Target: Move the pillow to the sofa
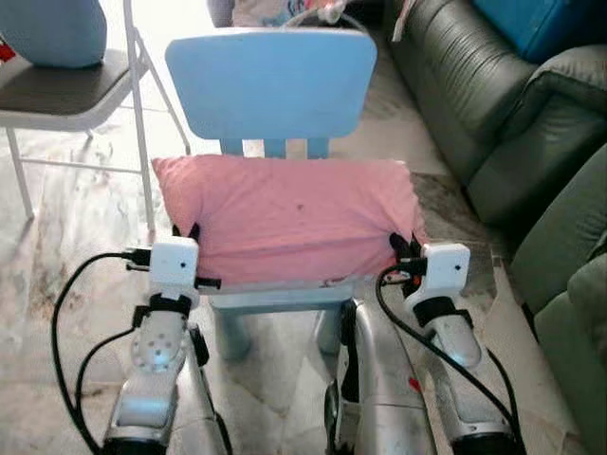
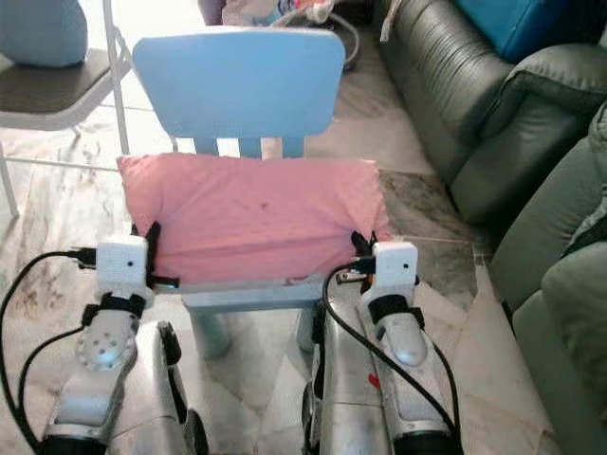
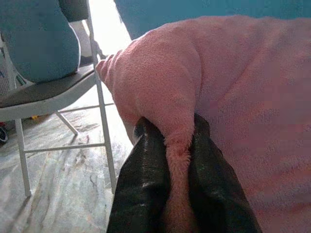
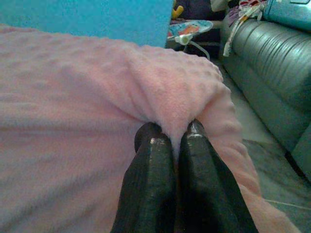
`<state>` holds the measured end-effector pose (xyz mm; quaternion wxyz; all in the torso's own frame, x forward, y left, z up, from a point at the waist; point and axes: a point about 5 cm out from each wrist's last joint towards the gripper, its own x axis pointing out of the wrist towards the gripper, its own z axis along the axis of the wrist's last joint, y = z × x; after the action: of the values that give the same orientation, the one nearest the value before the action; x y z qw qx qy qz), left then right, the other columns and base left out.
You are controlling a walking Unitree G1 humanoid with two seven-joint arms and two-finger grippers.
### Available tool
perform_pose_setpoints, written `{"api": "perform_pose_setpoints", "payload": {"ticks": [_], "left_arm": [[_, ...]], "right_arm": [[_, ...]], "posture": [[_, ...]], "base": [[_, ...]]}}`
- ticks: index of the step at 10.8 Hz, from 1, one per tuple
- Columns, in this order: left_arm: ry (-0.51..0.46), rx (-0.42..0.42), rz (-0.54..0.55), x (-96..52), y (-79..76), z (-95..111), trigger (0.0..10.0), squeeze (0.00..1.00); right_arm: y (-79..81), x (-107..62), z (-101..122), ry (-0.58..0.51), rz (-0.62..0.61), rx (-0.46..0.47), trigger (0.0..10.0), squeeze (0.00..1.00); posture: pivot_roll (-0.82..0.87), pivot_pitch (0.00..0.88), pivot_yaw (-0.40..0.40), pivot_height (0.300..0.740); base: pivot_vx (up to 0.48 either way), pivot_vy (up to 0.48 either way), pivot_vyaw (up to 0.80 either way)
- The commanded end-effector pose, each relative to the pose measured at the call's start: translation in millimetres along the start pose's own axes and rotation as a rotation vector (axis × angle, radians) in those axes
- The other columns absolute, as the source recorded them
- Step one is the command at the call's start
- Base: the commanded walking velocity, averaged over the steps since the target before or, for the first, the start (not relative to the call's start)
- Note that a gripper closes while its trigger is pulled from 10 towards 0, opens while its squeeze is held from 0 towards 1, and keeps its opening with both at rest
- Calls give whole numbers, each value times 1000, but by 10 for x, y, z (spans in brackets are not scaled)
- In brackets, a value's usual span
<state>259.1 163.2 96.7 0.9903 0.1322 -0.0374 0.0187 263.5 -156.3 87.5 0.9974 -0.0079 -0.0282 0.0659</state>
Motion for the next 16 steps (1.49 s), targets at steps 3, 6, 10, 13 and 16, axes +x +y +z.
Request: {"api": "perform_pose_setpoints", "payload": {"ticks": [3, 6, 10, 13, 16], "left_arm": [[-10, -4, 9, 10, -67, 60, 10000, 0], [-12, -9, 8, 80, -57, 82, 10000, 0], [9, -33, 7, 121, -128, 91, 10000, 0], [-14, -28, -11, 197, -155, 142, 10000, 0], [19, -66, -54, 176, -232, 103, 10000, 0]], "right_arm": [[-110, 19, 83, -19, -29, -2, 10000, 0], [-130, 33, 87, -18, -39, -2, 10000, 0], [-154, 60, 101, -18, -37, -3, 10000, 0], [-163, 176, 190, -46, -30, -12, 10000, 0], [-178, 176, 195, -46, -31, -20, 10000, 0]], "posture": [[19, 23, -23, 558], [13, 20, -11, 607], [6, 15, -14, 680], [4, 15, -18, 734], [-9, 17, -17, 740]], "base": [[0, 0, 0], [0, 0, 0], [0, 0, 0], [0, 0, 0], [0, 0, 0]]}}
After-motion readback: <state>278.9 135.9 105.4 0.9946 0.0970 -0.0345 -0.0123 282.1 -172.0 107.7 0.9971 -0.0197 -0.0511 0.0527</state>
